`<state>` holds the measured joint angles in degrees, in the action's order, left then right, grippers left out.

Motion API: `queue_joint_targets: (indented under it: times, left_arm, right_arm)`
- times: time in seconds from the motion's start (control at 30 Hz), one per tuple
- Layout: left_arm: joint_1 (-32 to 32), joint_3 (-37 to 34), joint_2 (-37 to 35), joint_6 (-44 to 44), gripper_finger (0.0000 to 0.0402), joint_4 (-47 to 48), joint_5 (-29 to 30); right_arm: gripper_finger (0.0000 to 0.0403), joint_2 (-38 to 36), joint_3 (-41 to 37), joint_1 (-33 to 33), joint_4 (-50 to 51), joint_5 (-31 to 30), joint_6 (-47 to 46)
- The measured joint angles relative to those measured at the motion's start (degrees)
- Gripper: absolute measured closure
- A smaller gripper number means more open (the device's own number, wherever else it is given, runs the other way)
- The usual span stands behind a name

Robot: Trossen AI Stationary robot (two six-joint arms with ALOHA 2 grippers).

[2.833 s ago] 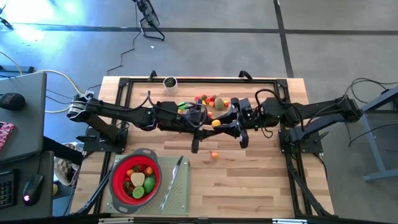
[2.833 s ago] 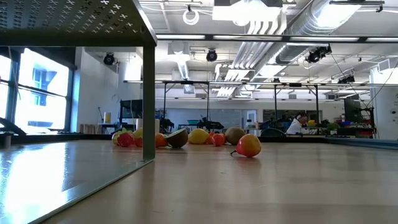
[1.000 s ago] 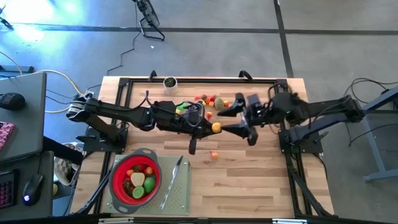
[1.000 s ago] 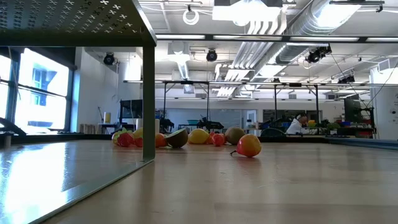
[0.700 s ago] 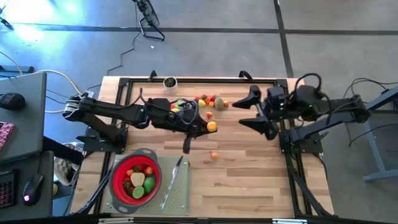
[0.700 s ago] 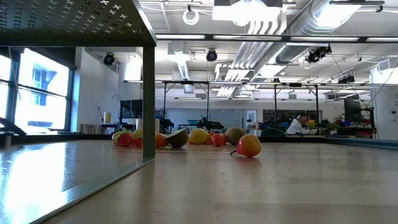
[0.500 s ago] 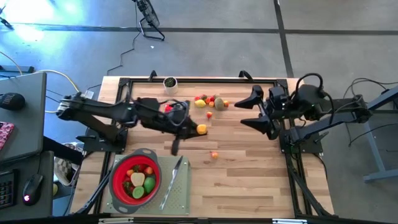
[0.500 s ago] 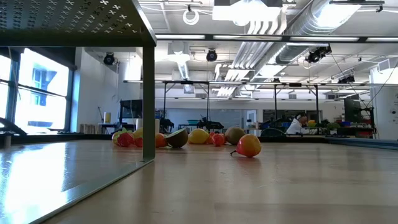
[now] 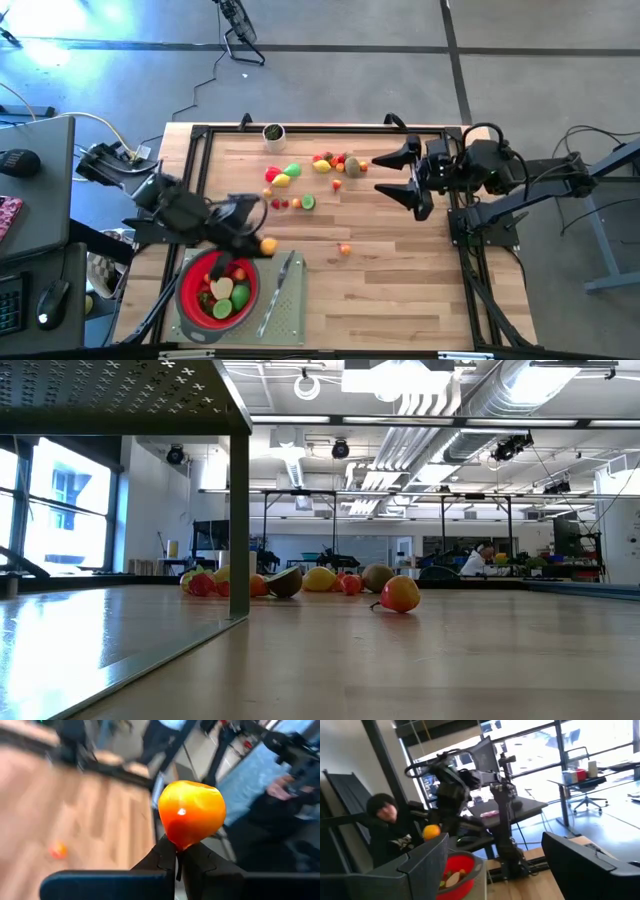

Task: Pick & Place Fruit
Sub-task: Put the pear into the red strainer bowl on the shelf

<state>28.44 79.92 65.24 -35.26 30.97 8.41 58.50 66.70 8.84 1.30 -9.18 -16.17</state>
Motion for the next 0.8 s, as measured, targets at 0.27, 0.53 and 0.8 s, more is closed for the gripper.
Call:
queue_joint_targets:
  times: [0.27, 0.53, 0.8]
  left_arm:
    - [11.2, 0.0, -1.1, -23.1, 0.0394, 18.1, -3.2]
    - [19.4, 0.0, -0.2, -42.7, 0.0394, 33.9, -7.3]
    - [22.0, 0.0, -0.1, -49.1, 0.0394, 38.6, -8.1]
  right_arm:
    - [0.0092, 0.0, 0.0, 0.0, 1.3, -1.8, 1.1]
    - [0.0092, 0.0, 0.0, 0.0, 1.9, -3.7, 1.3]
    - [0.0092, 0.0, 0.0, 0.0, 1.9, -3.9, 1.3]
